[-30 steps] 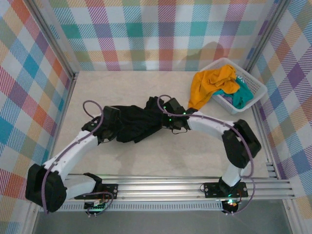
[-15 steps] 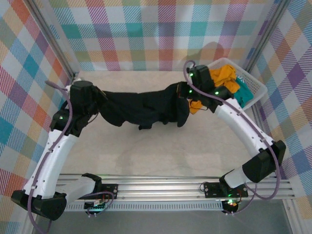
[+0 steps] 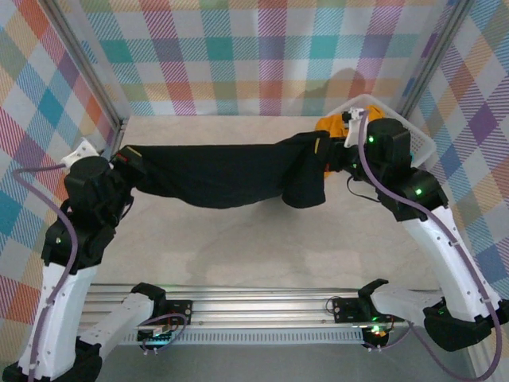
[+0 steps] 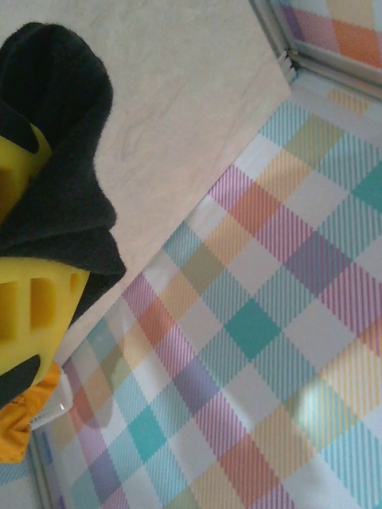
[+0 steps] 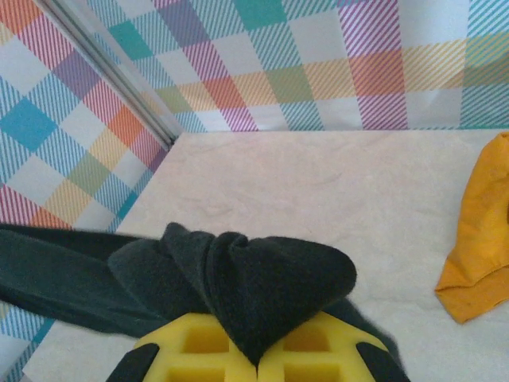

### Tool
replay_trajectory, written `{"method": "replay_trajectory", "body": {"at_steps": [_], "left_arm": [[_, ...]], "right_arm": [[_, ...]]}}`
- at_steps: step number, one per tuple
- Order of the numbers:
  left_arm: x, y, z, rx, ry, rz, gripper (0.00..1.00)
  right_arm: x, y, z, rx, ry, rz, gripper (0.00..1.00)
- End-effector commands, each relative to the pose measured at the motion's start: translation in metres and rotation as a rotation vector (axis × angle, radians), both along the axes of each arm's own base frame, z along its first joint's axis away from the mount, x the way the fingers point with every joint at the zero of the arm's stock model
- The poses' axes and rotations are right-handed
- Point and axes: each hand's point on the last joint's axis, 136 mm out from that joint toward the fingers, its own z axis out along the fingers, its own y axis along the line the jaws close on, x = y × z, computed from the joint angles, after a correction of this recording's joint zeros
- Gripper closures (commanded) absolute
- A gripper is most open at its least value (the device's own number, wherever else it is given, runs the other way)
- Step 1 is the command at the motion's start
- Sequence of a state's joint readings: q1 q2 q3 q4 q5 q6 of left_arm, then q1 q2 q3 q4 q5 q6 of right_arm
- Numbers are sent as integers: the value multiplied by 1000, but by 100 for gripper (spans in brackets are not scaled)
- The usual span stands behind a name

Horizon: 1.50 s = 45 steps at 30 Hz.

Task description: Fold and stack the t-shirts

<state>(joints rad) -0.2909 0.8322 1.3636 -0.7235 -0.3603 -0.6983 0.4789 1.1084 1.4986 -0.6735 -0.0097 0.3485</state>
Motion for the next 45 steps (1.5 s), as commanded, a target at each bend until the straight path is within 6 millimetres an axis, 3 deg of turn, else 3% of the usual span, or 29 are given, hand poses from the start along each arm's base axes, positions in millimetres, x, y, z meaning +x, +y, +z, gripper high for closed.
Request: {"method": "replay_trajectory", "body": {"at_steps": [1,4,7,10,11,13,14,16,18,20,21,23,26,29,31,36,45], "left_arm": [[11,15,-13,29,30,101,100],[32,15,-32,64,105,133,100],[64,23,-69,119,275,187,100],[91,41,-111,110,448,233,100],[96,50,-125,106,491,252,100],[105,59,-153,68,556,256,100],[108,59,-169,39,585,239,100],[110,53,-192,11,636,195,100],[100,49,-213,-2,716,180,78],[81,50,-232,-5,784,196,44],[72,51,-237,-8,802,206,38],[59,44,-241,-39,789,188,31],[52,23,-242,-110,763,108,30],[55,-2,-238,-146,737,2,31],[54,-10,-234,-154,733,-32,31],[51,-21,-225,-168,707,-80,34],[49,-28,-204,-175,656,-112,35]], "right_arm": [[29,-6,-5,-7,6,-41,100],[75,-11,-17,31,53,-84,100],[130,-9,-40,78,112,-107,100],[173,9,-72,92,193,-77,100],[185,13,-87,89,239,-77,91],[198,16,-111,86,294,-91,55],[202,15,-122,78,315,-104,44],[202,7,-141,53,365,-151,36],[195,-2,-160,27,416,-199,35],[183,-15,-188,8,496,-276,36],[177,-19,-204,4,536,-299,37],[166,-23,-244,-1,639,-342,41],[158,-25,-301,-29,771,-383,49],[153,-32,-346,-95,866,-426,49],[148,-45,-360,-172,887,-476,42],[144,-67,-365,-307,864,-515,35],[165,-48,-406,-325,946,-423,39]]}}
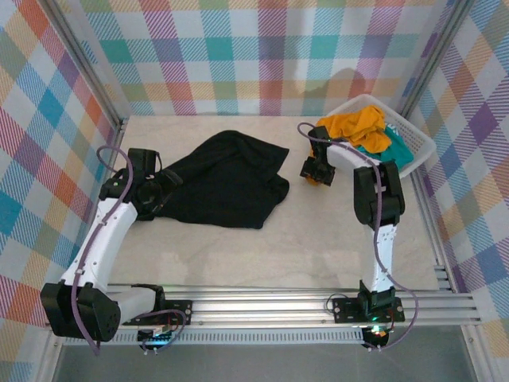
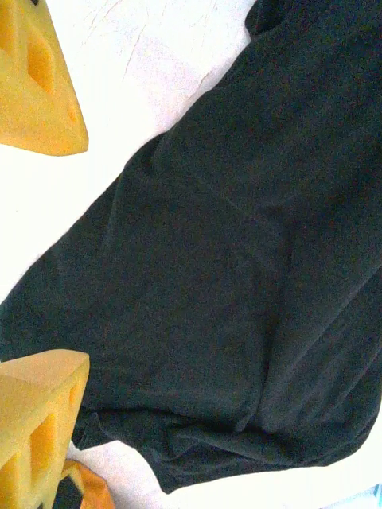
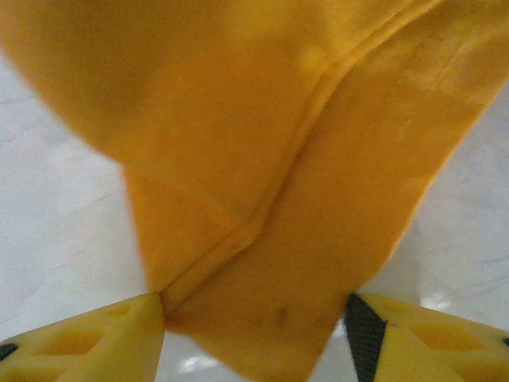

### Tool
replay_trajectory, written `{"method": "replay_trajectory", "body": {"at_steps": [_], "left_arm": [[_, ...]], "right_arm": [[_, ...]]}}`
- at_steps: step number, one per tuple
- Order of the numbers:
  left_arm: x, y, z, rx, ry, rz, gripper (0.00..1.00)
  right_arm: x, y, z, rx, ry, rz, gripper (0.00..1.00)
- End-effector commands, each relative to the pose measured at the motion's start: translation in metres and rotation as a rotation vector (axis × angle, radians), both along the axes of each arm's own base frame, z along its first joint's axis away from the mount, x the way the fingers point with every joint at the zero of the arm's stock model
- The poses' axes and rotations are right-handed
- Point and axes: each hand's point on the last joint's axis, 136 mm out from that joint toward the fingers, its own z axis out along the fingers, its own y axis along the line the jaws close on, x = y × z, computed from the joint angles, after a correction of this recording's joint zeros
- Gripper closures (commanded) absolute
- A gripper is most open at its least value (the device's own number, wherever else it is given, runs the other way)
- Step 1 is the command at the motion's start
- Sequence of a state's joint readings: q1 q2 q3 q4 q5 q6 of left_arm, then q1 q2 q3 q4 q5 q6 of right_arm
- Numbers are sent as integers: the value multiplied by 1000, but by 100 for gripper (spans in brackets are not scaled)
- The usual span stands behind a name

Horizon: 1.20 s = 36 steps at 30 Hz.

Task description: Fold and stack the t-shirts

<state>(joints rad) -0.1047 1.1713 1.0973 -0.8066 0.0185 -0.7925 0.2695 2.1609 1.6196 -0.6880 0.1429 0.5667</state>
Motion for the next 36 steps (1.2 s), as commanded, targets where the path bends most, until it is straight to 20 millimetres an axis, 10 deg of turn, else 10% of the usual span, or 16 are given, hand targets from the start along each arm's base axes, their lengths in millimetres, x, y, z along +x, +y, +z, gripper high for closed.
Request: {"method": "replay_trajectory", "body": {"at_steps": [1,6,12,17,22,26,30,36], "left_arm": [[0,-7,22,-24,-60,-24,36],[-1,-15,31,-63,-110,-58,36],[-5,-22,24,-86,-108,-83,36],[-6,-26,21,-99,-104,-92,37],[-6,-30,28,-107,-118,-107,38],[-7,-33,29,-115,-116,-120,38],[-9,-35,29,-113,-108,-130,38],[-21,-10,7,22,66,-101,36]], "right_arm": [[1,8,-18,34,50,41,41],[12,7,8,30,-31,43,100],[24,-21,167,-35,-414,20,100],[30,-112,258,-245,-563,-211,100],[14,-211,290,-375,-570,-590,100],[4,-249,280,-392,-510,-754,100],[6,-250,244,-311,-353,-749,31],[8,-187,278,-239,-559,-451,21]]}}
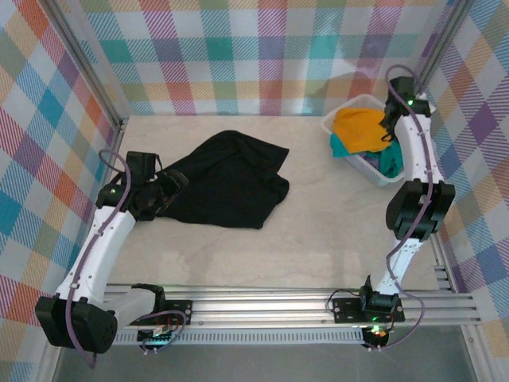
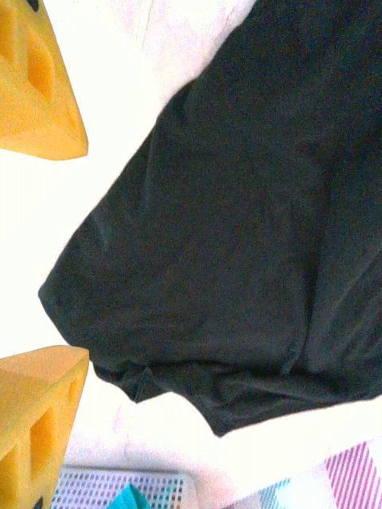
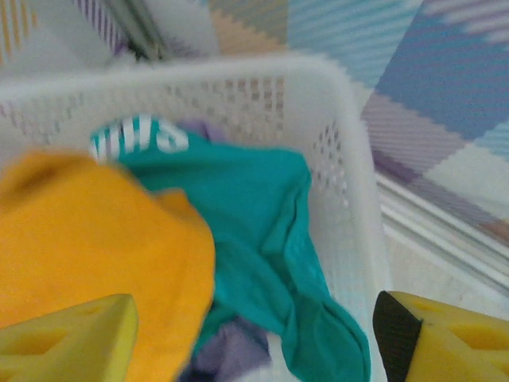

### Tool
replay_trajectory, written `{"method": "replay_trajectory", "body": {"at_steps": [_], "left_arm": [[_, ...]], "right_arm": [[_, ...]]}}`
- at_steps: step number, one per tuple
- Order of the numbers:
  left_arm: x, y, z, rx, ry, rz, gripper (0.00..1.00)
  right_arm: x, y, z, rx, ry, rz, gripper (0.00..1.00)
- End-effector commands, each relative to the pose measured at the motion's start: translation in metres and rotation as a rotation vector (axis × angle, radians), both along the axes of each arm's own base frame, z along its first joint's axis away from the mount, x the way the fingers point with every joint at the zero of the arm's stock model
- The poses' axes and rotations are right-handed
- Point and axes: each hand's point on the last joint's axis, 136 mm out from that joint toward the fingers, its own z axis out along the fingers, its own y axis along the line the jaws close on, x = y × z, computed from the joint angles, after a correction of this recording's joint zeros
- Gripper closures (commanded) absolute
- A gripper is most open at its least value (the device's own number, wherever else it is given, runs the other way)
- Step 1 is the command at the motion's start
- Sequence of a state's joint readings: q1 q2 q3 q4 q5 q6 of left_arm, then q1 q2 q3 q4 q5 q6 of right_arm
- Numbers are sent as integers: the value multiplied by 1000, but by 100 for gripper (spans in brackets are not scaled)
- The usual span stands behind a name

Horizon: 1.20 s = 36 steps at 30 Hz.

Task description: Fold and stack the t-shirts

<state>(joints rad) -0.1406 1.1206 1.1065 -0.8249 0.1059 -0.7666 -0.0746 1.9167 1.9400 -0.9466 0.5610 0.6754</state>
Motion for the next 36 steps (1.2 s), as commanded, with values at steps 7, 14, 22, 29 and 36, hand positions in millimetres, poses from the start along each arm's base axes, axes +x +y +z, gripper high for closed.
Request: {"method": "replay_trajectory", "body": {"at_steps": [7,14,22,29,36], "left_arm": [[-18,52,-64,-24,291,162,36],[-31,94,-108,-122,385,351,35],[-17,126,-138,-125,424,432,38],[6,144,-152,-122,377,430,39],[21,155,-170,-95,357,435,55]], "right_arm": [[-70,168,46,18,-177,569,28],[-115,309,-74,343,3,951,37],[-103,363,-152,445,196,976,39],[-75,355,-211,442,285,904,49],[-55,352,-216,421,286,855,89]]}}
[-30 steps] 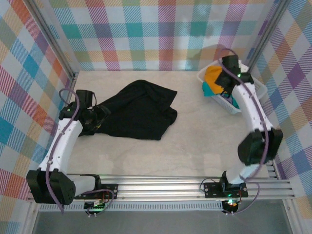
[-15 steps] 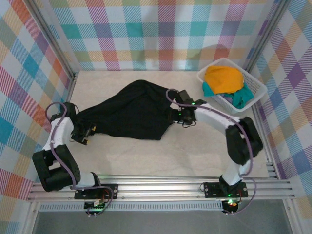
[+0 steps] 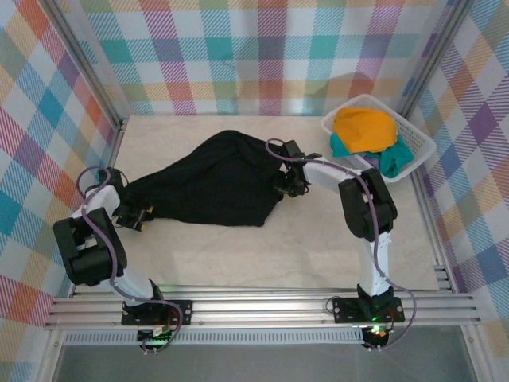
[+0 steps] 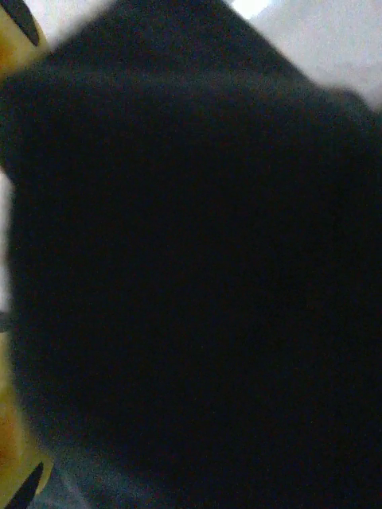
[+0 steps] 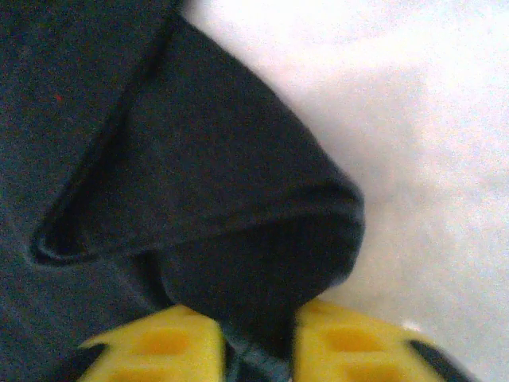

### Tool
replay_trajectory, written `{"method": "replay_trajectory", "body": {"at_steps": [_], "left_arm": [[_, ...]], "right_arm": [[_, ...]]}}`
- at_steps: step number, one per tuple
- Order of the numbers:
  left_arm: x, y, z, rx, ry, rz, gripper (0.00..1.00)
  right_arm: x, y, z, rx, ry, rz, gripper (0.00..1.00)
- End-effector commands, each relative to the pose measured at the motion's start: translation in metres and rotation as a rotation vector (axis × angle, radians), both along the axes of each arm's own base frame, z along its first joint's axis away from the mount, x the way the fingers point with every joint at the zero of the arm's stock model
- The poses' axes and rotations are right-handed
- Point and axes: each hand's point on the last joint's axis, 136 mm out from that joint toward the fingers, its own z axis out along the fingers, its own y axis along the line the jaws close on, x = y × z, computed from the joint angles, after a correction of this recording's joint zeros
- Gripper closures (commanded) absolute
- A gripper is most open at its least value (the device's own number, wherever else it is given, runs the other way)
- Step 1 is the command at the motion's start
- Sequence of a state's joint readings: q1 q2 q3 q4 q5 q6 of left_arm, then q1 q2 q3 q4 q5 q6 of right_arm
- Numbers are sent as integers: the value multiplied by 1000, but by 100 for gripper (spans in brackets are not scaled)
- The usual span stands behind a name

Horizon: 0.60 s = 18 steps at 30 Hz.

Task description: Fold and stack the t-shirts

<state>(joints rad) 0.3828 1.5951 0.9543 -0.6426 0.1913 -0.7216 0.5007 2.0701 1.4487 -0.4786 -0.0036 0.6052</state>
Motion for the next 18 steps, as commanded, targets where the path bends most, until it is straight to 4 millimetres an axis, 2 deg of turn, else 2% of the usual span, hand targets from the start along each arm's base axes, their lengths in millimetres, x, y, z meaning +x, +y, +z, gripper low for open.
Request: {"method": "replay_trajectory", "body": {"at_steps": [1,4,5,8,12,14,18], "left_arm": [[22,12,0,28,-78,-7,63],[30,12,2,23,-96,-22,95],[32,11,8,25,-116,-28,100],[36,1,40,24,-203,-54,100],[34,-15,91,46,-315,-79,100],[32,-17,115,64,-366,-74,100],[32,-16,150,91,-449,-50,100]], "right_arm": [[8,-9,1,-38,-21,-44,100],[9,-33,34,-78,-97,-97,100],[8,-42,50,-77,-127,-116,100],[5,-66,94,-63,-210,-153,100],[4,-86,143,-40,-271,-161,100],[4,-95,167,-22,-290,-173,100],[6,-113,201,1,-314,-212,100]]}}
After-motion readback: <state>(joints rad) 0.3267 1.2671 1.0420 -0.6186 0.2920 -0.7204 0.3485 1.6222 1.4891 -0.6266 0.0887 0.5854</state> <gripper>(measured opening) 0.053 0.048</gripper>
